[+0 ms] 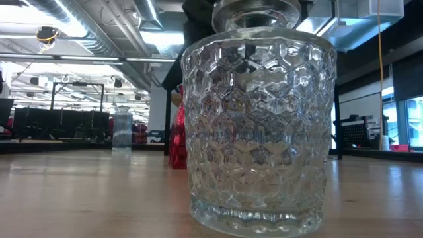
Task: Sort vases onto shelf
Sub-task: Put the red vase on the shelf
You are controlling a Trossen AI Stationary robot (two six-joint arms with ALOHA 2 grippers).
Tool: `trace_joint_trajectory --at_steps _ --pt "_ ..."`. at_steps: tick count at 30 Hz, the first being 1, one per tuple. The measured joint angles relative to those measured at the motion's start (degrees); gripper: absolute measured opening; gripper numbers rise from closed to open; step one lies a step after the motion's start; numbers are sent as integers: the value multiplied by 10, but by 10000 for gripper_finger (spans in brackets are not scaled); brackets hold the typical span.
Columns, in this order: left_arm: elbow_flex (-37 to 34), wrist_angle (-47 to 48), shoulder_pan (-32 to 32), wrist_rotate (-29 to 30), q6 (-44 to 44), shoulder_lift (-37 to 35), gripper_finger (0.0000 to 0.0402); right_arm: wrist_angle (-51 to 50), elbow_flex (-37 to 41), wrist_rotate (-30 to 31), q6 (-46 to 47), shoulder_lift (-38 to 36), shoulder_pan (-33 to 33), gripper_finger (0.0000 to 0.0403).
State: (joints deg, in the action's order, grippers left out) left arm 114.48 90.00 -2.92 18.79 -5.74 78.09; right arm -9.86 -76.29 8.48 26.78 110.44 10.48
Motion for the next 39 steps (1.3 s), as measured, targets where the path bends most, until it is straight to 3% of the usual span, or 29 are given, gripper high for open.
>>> trace_joint_trajectory --at_steps 4,11,17,22,30,35,39 --pt "0 0 0 0 9 0 69 -11 1 -4 6 14 0 262" --pt "0 0 0 0 19 0 69 9 -1 -15 44 18 0 110" --pt "0 0 0 0 33 0 69 6 -35 -1 45 18 0 110" --pt "0 0 0 0 36 0 69 -80 -81 45 45 6 5 110" --pt "0 0 0 1 40 0 69 -372 -173 244 93 -60 38 110" --pt "0 0 0 5 44 0 69 -522 -157 346 238 -138 50 110" --pt "0 -1 9 15 44 0 69 -562 -104 424 289 -221 41 110"
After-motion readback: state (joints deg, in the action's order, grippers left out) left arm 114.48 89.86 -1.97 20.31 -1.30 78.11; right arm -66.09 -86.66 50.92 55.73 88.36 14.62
